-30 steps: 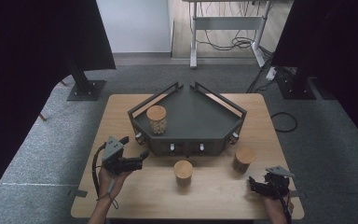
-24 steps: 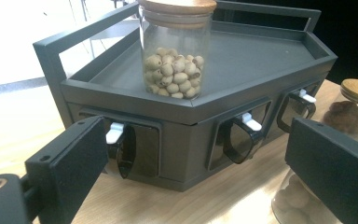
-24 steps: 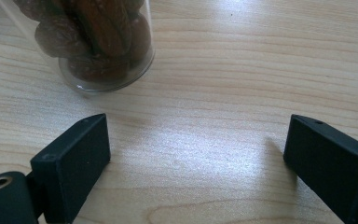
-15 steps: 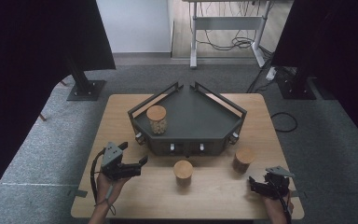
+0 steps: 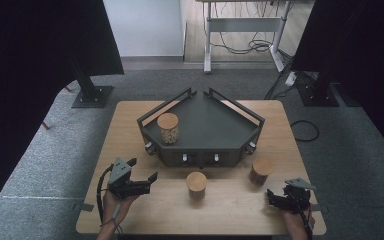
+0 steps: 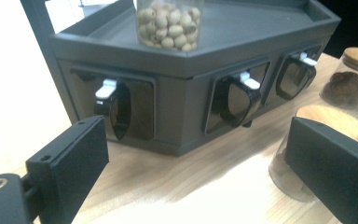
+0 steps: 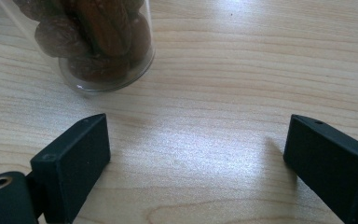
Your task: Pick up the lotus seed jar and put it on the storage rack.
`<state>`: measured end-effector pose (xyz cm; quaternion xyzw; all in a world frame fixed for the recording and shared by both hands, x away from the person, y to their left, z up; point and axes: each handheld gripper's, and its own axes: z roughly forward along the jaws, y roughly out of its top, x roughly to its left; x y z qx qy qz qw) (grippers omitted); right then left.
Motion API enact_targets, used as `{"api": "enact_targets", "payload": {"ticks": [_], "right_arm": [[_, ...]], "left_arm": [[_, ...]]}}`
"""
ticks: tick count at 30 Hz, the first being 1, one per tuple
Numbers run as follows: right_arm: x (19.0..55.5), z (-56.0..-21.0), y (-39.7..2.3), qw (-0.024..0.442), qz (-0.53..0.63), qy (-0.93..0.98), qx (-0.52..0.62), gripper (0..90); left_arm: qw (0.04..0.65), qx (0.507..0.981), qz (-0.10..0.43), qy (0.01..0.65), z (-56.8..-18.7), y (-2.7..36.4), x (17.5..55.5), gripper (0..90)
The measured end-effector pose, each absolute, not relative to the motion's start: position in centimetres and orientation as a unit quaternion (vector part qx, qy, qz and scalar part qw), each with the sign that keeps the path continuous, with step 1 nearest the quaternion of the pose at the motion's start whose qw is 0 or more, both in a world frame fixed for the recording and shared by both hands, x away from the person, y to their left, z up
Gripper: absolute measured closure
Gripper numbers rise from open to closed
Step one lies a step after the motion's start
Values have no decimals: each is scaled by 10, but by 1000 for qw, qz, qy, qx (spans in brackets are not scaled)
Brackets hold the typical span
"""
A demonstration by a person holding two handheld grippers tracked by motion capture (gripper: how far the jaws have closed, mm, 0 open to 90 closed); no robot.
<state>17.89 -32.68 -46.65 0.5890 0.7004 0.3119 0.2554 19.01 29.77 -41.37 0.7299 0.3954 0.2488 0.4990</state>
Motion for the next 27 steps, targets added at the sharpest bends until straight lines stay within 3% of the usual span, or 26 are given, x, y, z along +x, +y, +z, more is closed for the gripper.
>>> {"api": "enact_targets", "payload": {"ticks": [27], "right_arm": [[179, -466, -326, 255, 312, 700, 590, 63]], "left_arm": [[476, 739, 229, 419, -443, 308, 180, 63]]}}
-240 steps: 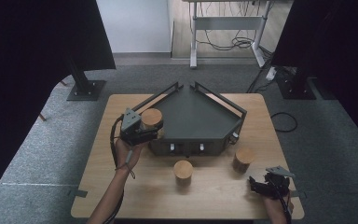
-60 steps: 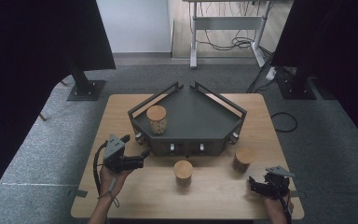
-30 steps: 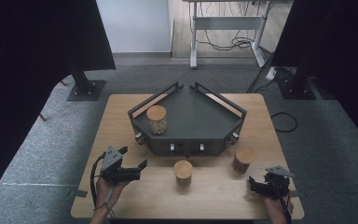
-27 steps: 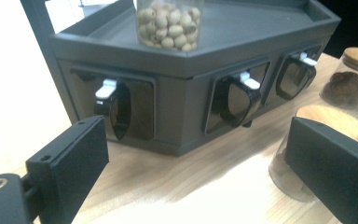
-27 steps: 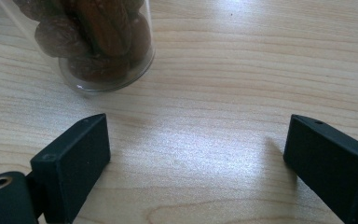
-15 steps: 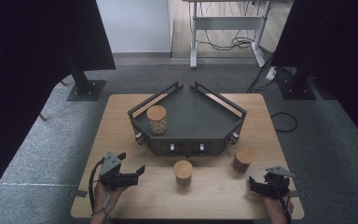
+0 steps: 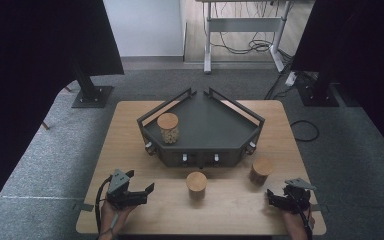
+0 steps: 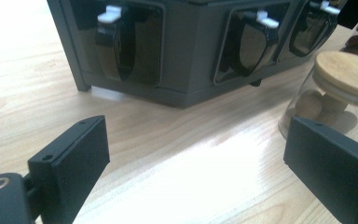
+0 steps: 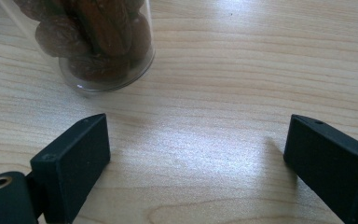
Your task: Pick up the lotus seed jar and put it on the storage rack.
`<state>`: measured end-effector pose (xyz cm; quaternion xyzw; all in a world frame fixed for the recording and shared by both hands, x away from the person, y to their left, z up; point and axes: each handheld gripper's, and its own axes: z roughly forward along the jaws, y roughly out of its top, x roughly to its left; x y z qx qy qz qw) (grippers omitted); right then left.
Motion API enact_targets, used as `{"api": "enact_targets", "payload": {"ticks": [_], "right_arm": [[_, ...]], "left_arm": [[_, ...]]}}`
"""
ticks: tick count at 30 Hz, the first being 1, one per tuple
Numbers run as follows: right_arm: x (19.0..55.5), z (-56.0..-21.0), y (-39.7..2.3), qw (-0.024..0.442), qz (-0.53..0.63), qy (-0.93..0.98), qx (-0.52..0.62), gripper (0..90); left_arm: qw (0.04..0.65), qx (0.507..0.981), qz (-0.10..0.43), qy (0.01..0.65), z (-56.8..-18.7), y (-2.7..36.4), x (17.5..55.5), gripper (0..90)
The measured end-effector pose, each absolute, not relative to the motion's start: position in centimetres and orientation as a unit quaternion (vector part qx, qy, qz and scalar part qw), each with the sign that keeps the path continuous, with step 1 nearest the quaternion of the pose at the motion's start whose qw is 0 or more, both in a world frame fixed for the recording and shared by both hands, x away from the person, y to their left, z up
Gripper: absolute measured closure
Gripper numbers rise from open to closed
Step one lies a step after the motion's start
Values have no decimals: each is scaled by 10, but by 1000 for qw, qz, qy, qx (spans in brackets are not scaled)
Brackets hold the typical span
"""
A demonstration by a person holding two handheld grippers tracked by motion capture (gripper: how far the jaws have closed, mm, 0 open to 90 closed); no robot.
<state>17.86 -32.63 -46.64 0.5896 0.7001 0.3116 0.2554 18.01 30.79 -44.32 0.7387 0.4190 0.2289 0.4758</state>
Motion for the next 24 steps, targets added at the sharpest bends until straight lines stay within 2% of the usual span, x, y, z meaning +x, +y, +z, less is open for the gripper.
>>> {"api": "enact_targets", "payload": {"ticks": [24], "right_arm": [[178, -466, -326, 255, 311, 700, 590, 63]], "left_arm": [[456, 748, 211, 435, -460, 307, 179, 64]]}}
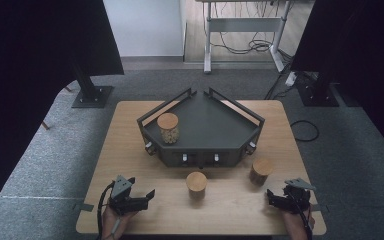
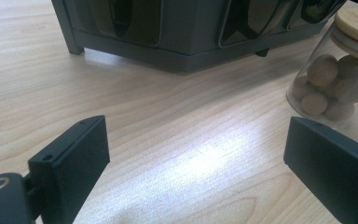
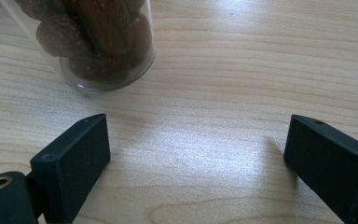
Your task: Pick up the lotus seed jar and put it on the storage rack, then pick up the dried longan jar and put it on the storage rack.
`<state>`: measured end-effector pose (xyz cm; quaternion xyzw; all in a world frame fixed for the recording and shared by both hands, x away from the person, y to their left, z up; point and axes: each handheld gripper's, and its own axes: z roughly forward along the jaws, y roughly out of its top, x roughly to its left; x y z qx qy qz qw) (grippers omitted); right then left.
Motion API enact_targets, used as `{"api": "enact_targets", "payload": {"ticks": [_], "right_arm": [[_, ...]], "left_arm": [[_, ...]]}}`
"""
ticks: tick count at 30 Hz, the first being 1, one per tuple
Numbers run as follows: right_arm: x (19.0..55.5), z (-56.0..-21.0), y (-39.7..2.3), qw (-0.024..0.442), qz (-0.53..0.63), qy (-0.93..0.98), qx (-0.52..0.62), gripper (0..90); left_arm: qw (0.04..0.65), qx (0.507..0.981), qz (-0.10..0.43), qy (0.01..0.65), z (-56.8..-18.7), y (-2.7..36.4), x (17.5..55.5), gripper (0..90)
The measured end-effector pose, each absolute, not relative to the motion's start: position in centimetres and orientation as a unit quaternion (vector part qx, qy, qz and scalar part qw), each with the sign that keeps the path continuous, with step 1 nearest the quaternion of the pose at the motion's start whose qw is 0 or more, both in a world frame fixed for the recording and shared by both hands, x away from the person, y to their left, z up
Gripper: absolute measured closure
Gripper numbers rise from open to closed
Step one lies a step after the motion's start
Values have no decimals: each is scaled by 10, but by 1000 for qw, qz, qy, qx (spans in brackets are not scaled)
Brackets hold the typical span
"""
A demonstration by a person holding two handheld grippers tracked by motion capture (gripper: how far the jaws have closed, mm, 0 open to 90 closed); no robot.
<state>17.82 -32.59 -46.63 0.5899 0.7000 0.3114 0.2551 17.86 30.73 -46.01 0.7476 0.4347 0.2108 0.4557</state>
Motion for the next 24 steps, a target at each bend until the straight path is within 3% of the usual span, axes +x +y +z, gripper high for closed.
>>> {"api": "enact_targets", "payload": {"ticks": [24], "right_arm": [[177, -466, -325, 254, 310, 703, 588, 36]], "left_arm": [[416, 764, 192, 455, -471, 303, 186, 65]]}}
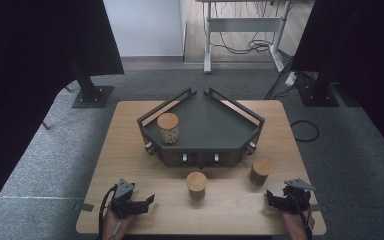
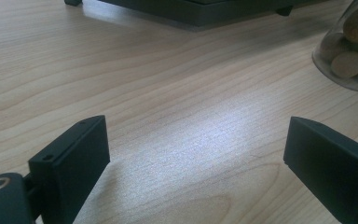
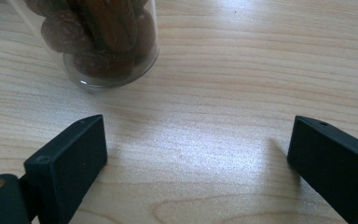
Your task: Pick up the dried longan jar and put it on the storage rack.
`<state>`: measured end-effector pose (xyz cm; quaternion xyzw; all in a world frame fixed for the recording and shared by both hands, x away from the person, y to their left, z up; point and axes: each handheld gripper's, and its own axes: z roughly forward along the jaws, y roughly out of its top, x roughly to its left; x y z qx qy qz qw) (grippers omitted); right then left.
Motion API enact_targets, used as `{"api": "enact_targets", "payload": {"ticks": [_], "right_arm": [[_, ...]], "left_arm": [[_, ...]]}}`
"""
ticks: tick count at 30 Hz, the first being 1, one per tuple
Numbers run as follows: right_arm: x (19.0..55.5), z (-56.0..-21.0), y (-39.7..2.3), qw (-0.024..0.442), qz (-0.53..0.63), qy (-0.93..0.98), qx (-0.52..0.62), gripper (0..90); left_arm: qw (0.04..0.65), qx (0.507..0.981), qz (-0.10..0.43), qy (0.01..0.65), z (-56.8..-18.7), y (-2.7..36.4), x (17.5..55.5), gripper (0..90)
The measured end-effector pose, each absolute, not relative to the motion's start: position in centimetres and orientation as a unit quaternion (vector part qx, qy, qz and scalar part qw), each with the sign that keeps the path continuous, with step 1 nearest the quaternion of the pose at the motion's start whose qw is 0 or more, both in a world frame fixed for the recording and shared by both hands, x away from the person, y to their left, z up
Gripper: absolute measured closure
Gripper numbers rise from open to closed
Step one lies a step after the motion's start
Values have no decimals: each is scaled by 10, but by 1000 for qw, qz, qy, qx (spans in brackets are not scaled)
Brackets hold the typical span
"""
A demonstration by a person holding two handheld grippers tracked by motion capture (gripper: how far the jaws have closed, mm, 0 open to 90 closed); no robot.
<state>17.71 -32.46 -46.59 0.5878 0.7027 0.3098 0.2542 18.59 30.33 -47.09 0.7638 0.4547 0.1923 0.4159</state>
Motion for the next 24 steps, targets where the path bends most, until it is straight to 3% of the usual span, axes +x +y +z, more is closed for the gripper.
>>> {"api": "enact_targets", "payload": {"ticks": [24], "right_arm": [[164, -457, -314, 273, 330, 705, 566, 38]], "left_arm": [[372, 786, 194, 455, -466, 291, 194, 71]]}}
